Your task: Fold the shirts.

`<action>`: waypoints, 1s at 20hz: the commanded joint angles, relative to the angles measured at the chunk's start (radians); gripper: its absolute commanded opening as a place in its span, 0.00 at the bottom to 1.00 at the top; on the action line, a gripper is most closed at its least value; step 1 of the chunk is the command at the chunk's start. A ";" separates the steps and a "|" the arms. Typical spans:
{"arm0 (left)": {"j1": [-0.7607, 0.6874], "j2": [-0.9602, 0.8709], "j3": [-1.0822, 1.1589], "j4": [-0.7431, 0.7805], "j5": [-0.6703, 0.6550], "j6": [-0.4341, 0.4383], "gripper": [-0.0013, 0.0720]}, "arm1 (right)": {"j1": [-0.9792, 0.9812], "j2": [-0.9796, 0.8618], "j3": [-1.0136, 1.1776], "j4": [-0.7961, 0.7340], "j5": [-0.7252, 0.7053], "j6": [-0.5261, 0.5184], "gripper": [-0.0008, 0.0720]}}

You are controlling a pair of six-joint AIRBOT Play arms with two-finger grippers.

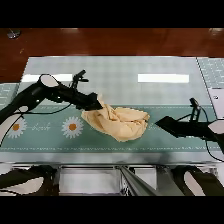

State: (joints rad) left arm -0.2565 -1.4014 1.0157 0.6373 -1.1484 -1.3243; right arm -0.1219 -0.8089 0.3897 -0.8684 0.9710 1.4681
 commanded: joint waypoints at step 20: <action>0.202 0.188 0.704 -0.125 0.073 0.076 0.04 | 0.240 -0.304 1.272 -0.233 0.202 0.049 0.04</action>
State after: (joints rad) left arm -0.0727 -1.2762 1.5089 0.4286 -1.1378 -1.2228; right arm 0.1360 -1.1896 1.3499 -0.9642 1.1294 1.4586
